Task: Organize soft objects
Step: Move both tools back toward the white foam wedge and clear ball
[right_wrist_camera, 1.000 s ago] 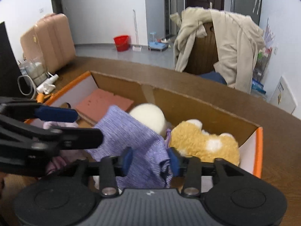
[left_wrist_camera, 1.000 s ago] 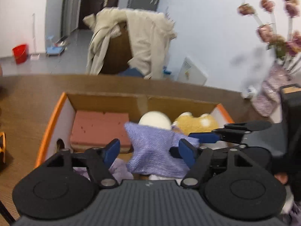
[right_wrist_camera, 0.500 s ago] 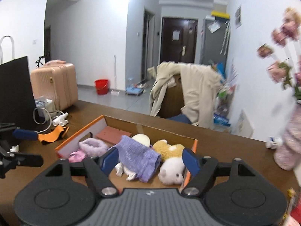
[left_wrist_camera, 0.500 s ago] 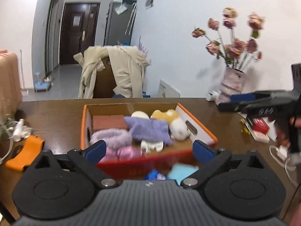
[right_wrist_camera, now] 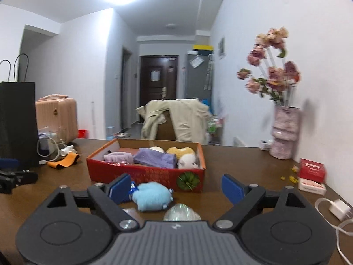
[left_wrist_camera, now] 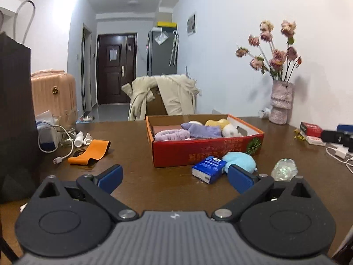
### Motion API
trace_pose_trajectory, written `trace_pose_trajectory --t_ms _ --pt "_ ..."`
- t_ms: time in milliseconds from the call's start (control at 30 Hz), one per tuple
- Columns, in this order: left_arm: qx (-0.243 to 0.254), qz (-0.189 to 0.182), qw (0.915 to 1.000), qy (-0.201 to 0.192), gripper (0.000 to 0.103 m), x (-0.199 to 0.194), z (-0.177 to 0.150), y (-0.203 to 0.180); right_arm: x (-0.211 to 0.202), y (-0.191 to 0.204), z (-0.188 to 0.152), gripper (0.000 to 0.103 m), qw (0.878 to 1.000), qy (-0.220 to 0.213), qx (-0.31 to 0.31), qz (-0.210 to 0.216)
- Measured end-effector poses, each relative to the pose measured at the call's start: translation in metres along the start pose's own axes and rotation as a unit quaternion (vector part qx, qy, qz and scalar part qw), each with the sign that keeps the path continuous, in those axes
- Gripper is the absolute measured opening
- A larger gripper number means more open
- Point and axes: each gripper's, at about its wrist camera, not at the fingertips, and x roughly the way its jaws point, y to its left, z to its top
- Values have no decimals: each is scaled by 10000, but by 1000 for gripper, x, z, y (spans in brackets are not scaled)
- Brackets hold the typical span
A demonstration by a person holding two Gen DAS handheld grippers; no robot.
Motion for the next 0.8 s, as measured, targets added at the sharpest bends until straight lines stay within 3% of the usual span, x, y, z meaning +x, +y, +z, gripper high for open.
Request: trace_pose_trajectory --t_ms 133,200,367,467,633,800 --pt "-88 131 9996 -231 103 -31 -12 -7 -26 8 -16 95 9998 -167 115 71" --pt "-222 131 9993 -274 103 -40 -20 -11 -32 12 -21 97 9992 -204 -180 291" --pt "-239 1 9997 50 103 -21 -26 -28 -29 8 -29 97 9986 -123 -404 304" --pt "-145 -246 9993 234 103 -7 -28 -41 -19 -1 -35 97 9992 18 -290 289" --pt "208 -1280 9886 760 103 22 -43 -76 14 -20 -44 91 9991 428 -65 -19" --pt "385 -1350 9856 941 101 53 -51 -106 45 -38 -47 86 9975 643 265 127"
